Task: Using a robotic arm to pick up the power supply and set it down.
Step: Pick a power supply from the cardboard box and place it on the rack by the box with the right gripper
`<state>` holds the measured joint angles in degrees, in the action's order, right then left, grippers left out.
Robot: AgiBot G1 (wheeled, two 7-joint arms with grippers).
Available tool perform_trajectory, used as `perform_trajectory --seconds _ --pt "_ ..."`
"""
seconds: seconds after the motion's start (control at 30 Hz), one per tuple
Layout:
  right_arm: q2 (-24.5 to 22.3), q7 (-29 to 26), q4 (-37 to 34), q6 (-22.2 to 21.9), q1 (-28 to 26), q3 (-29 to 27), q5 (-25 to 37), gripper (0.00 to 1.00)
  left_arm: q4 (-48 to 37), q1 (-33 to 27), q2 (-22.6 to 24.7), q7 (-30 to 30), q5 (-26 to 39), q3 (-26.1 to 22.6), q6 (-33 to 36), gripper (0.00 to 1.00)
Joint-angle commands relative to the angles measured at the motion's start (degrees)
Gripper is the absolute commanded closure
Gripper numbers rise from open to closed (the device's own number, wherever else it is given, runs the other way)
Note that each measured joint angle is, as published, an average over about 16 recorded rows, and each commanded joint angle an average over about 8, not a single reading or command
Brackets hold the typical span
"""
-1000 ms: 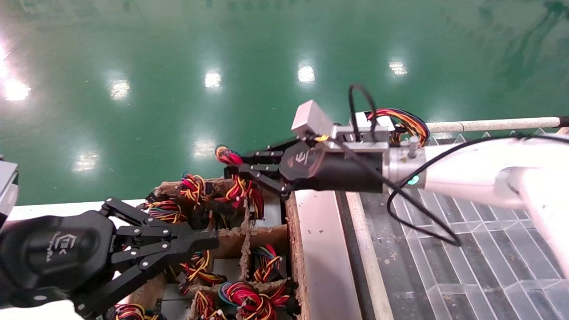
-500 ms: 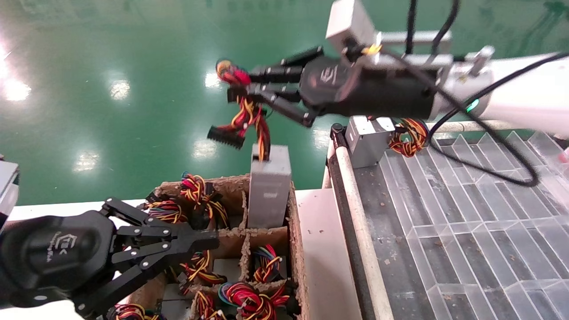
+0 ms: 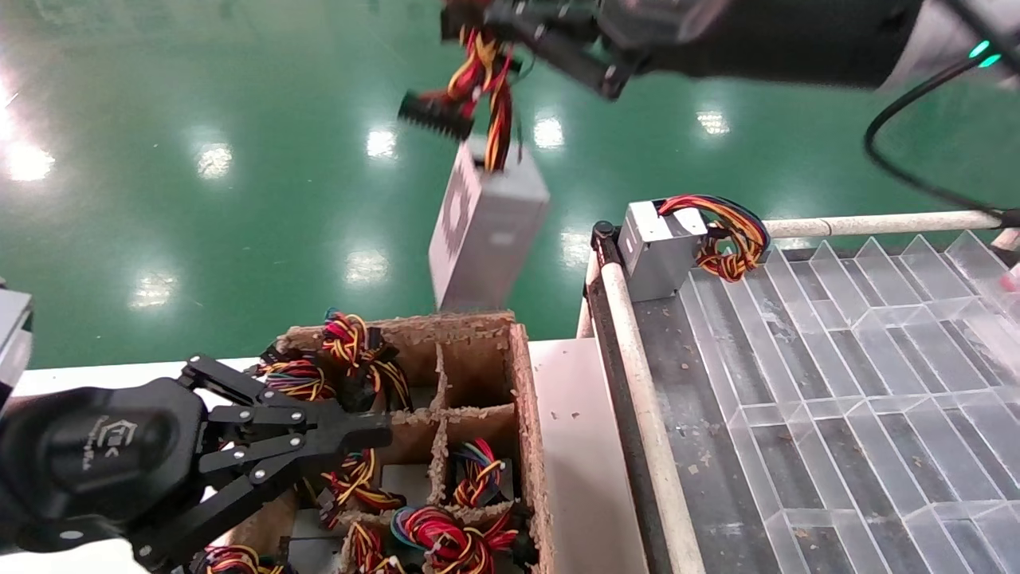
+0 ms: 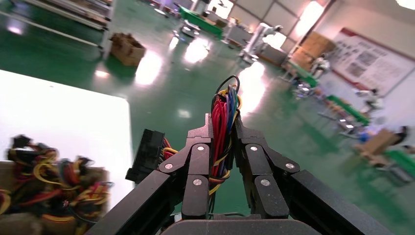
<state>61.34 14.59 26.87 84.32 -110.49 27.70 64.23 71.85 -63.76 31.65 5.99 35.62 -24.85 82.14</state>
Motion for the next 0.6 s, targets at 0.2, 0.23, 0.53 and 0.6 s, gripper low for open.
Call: perform_trajectory --seconds 0.2,0.23,0.53,0.6 --pt "-4.65 -3.29 6.93 -4.36 -0.86 -0.86 0.85 1.00 0.00 0.00 0.00 0.00 0.00 0.00 0.00 1.00" --pt "-5.39 -3.64 7.67 -4.99 -0.94 -1.02 1.01 1.00 0.00 0.00 0.00 0.00 0.00 0.00 0.00 1.00" --pt "-12.26 -5.40 12.53 -9.75 -1.28 -2.02 3.26 1.00 0.00 0.00 0.00 0.00 0.00 0.00 0.00 1.00" --pt "-13.85 -5.83 13.33 -10.83 -1.24 -2.13 4.01 1.00 0.00 0.00 0.00 0.00 0.00 0.00 0.00 1.00"
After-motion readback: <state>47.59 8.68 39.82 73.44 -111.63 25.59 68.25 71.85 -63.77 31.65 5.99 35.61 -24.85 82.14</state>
